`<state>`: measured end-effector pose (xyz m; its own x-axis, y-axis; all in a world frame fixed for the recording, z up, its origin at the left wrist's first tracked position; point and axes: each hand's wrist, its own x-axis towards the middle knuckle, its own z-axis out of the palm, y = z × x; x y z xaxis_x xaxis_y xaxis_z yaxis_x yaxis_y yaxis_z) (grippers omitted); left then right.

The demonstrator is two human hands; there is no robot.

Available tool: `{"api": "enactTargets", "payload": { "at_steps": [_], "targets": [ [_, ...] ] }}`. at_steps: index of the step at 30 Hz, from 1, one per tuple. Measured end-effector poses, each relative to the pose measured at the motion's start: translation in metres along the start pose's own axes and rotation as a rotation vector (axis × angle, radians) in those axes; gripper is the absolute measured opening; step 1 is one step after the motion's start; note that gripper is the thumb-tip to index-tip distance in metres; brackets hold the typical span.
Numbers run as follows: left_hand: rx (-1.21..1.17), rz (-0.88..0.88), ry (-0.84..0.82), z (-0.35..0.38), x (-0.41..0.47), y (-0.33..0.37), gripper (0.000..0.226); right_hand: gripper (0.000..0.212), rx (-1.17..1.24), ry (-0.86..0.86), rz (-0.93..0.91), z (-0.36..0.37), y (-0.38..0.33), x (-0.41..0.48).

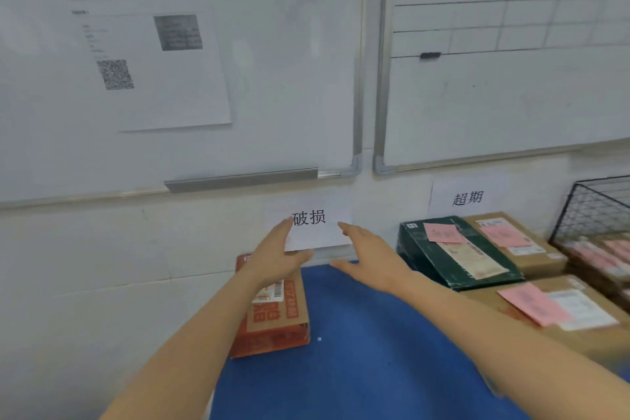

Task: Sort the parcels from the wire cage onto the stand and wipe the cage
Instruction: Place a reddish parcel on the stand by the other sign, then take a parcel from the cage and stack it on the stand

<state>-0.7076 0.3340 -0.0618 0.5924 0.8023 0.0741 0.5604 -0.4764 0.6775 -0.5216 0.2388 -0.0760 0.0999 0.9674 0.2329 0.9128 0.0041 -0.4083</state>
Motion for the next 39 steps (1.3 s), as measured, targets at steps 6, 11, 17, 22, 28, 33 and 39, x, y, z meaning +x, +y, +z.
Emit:
{"api": "enactTargets", "payload": {
  "at_steps": [6, 11, 17, 22, 28, 33, 39],
  "targets": [
    [-0.036, 0.169, -0.007, 0.062, 0.019, 0.122, 0.079, 0.075, -0.093, 0.186, 0.059, -0.105, 0.06, -0.061],
    [-0.121, 0.304, -0.056, 0.145, 0.023, 0.253, 0.08, 0.075, -0.211, 0.278, 0.123, -0.203, 0.139, -0.147],
    [-0.132, 0.425, -0.155, 0.264, 0.02, 0.403, 0.079, 0.077, -0.298, 0.376, 0.251, -0.314, 0.241, -0.266],
    [-0.135, 0.468, -0.258, 0.347, 0.025, 0.492, 0.08, 0.078, -0.311, 0.436, 0.374, -0.372, 0.312, -0.341],
    [-0.109, 0.519, -0.341, 0.43, 0.051, 0.561, 0.08, 0.077, -0.306, 0.425, 0.499, -0.403, 0.398, -0.398],
    [-0.059, 0.524, -0.373, 0.489, 0.093, 0.595, 0.08, 0.077, -0.33, 0.368, 0.561, -0.411, 0.476, -0.407],
    [-0.053, 0.438, -0.42, 0.541, 0.141, 0.609, 0.081, 0.078, -0.297, 0.248, 0.564, -0.416, 0.552, -0.395]
  ]
}}
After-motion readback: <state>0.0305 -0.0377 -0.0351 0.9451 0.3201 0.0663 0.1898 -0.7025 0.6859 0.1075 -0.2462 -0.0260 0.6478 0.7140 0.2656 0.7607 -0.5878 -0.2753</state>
